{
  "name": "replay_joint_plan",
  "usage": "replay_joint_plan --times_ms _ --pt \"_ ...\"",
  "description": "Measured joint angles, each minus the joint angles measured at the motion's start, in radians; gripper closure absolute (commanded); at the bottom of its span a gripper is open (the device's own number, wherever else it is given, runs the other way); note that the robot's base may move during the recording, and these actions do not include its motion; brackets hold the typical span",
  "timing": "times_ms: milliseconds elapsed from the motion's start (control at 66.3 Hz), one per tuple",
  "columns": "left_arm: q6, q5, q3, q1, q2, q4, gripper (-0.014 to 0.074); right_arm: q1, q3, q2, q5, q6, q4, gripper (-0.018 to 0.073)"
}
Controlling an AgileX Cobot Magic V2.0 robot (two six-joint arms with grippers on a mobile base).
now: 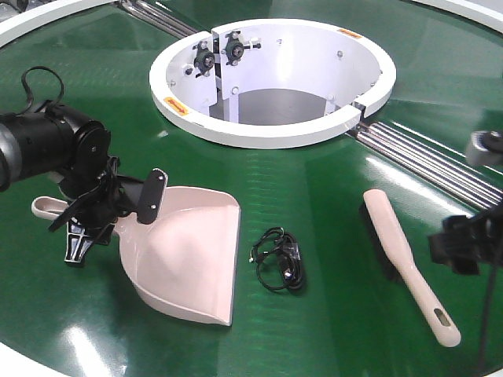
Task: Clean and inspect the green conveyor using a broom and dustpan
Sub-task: 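Lower the right gripper onto the beige brush handle and grasp it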
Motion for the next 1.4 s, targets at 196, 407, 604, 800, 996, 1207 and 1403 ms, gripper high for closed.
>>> replay_joint_plan --times_ms 196,407,604,800,996,1207,1403 --pt "0.000 0.000 0.000 0.000 0.000 0.000 0.0603 0.002 -0.122 0.197 0.074 -0.015 -0.001 -0.0008" --pt "0.000 0.000 0.000 0.000 0.000 0.000 0.0603 0.018 -0.205 0.392 0.127 -0.020 -0.006 -0.0008" --pt "0.001 0.000 0.000 0.000 0.000 0.000 0.0603 0.033 -0.221 0.517 0.127 -0.021 -0.004 -0.0008" --pt "0.001 0.000 0.000 0.000 0.000 0.000 0.0603 0.033 -0.221 0.607 0.125 -0.021 -0.003 -0.0007" --pt "0.001 0.000 0.000 0.000 0.000 0.000 0.0603 0.033 -0.221 0.657 0.107 -0.012 -0.002 0.0042" --pt "0.001 0.000 0.000 0.000 0.000 0.000 0.0603 0.033 -0.221 0.687 0.100 0.006 -0.002 0.0185" --pt "0.001 0.000 0.000 0.000 0.000 0.000 0.0603 0.033 -0.221 0.700 0.099 0.020 -0.004 0.0407"
